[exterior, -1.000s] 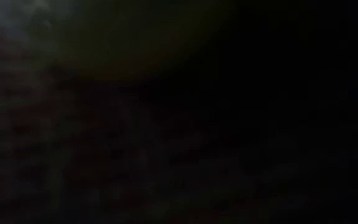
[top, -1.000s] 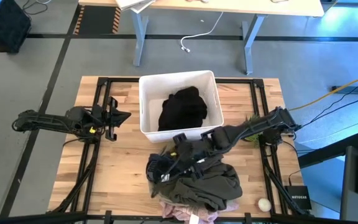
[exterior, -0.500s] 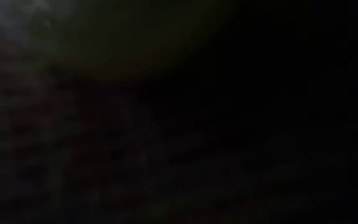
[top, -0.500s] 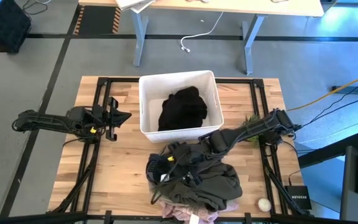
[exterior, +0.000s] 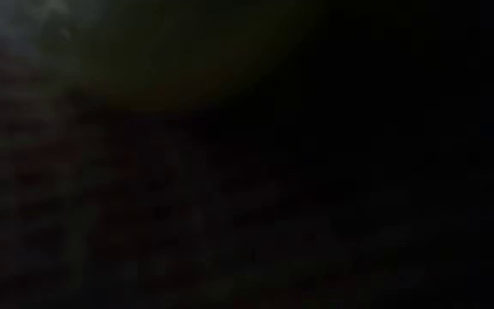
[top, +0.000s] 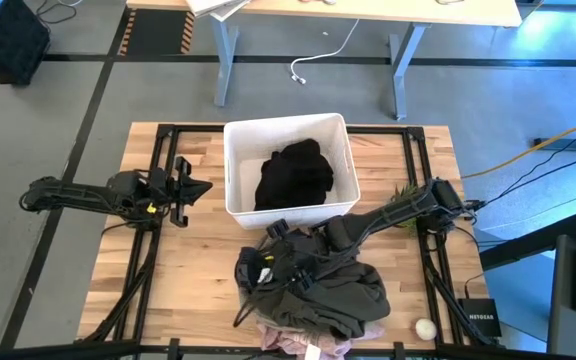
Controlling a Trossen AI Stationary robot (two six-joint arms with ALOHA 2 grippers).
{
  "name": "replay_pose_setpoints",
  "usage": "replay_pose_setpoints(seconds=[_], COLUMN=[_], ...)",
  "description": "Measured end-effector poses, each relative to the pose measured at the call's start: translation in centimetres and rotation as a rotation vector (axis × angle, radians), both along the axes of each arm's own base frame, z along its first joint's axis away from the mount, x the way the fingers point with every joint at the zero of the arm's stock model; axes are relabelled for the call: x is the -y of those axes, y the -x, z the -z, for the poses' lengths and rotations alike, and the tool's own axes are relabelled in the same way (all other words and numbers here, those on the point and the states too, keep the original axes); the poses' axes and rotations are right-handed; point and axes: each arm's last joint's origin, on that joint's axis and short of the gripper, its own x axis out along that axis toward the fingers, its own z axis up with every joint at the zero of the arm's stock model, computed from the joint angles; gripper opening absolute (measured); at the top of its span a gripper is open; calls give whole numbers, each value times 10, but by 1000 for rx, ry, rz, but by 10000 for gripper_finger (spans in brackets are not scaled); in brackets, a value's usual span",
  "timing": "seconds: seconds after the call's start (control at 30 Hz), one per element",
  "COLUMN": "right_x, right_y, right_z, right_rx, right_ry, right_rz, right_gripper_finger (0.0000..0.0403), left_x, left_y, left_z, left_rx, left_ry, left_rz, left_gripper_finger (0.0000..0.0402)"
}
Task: Sort clothes
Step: Put the black boxer into the laundry bin
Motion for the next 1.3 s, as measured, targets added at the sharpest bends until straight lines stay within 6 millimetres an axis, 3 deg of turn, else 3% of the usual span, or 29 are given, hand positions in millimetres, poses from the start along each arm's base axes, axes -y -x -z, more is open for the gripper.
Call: replay_pose_setpoints(seconds=[0.03,0.1,0.3,0.43,0.7,1.0,1.3], right_x=[1,3,19,39,87,137,177], right_y=[2,8,36,58,91,102,105], right_z=[-4,-17,-69,-107,-165,-206,-223], right_rx=[10,39,207,338,584,830,967], right_ry=[-1,1,75,128,226,388,494], right_rz=[-3,-9,90,171,334,457,549], right_gripper_finger=[39,18,19,11,9,18,22], left_x=[0,0,0,0,0,0,0], left_y=[0,0,0,0,0,0,0], left_z=[0,0,0,0,0,1,0], left_rx=[1,0,-1,-2,-2,-8,-7], left_ry=[0,0,-8,-15,-16,-18,-18], left_rz=[0,0,-2,-4,-5,-5,-5], left_gripper_finger=[4,4,4,4,4,4,4])
